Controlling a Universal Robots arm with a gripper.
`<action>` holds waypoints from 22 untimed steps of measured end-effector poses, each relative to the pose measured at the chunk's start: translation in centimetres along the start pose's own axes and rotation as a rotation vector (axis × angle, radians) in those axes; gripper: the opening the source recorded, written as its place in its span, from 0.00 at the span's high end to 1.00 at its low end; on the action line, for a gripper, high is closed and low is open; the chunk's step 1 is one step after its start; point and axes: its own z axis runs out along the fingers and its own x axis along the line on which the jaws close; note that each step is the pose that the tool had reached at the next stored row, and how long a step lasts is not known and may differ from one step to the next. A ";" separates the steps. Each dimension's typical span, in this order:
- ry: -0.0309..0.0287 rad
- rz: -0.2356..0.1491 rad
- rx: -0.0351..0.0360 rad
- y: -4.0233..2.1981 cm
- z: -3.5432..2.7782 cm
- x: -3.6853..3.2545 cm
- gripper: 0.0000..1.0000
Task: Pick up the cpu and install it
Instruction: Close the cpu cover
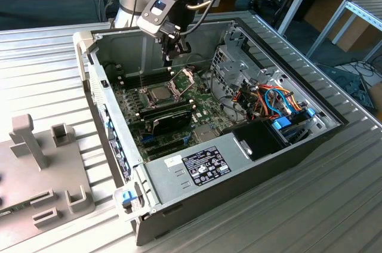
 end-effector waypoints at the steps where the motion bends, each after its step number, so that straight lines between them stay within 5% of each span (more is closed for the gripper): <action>1: 0.0000 0.000 0.0000 0.02 0.00 0.00 0.89; 11: 0.0001 0.000 0.0000 1.97 0.01 -0.06 0.89; 22: 0.0001 0.000 0.0000 2.03 0.01 -0.05 0.89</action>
